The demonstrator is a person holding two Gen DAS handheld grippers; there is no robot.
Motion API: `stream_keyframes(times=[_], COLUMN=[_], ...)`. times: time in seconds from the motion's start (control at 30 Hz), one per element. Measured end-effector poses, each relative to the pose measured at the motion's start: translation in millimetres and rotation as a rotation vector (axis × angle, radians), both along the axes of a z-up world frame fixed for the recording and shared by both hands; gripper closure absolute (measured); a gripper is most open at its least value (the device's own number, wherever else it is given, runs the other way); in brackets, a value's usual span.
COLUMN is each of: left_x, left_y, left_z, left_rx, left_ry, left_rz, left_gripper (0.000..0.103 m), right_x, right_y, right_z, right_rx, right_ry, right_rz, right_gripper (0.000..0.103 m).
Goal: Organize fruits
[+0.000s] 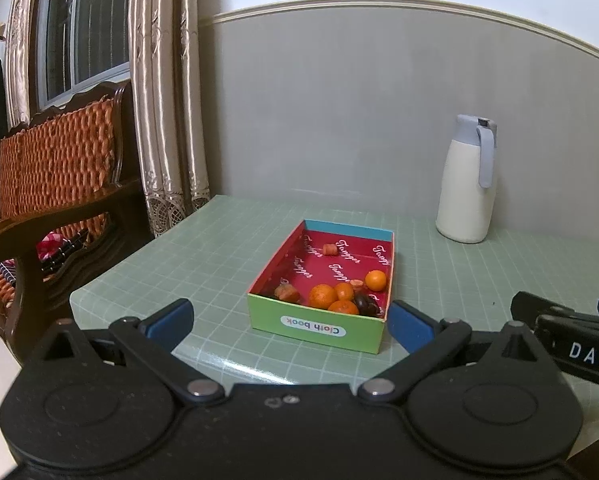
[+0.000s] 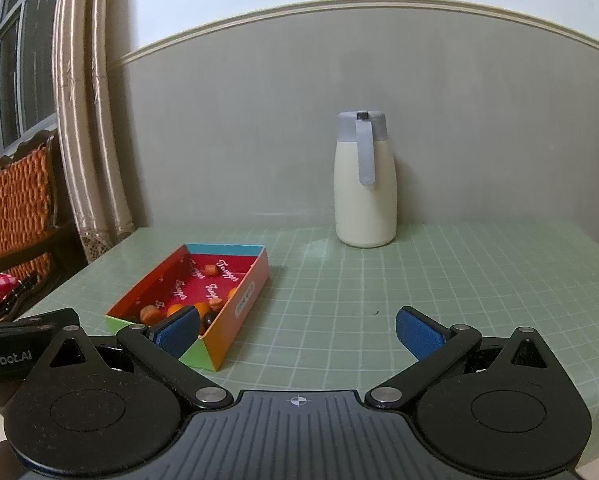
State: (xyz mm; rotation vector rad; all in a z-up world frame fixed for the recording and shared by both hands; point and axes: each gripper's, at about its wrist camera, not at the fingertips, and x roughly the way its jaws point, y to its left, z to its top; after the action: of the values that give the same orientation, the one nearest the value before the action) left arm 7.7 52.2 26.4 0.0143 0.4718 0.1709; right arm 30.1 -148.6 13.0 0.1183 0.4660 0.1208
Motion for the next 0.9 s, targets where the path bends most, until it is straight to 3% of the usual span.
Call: stream_keyframes(times=[0.9], left_x=[2.9], left_y=[-0.7], left_z=[-1.3], left_rx=[0.004], left_ry=[0.008], left_rz=[-0.015], left_gripper=[0.006], right_x=[1.7], right_y=[6.1], right_z=[0.0], right_rx=[-0.008], right_ry=[-0.005], right_rz=[0.002], right_gripper=[0.0])
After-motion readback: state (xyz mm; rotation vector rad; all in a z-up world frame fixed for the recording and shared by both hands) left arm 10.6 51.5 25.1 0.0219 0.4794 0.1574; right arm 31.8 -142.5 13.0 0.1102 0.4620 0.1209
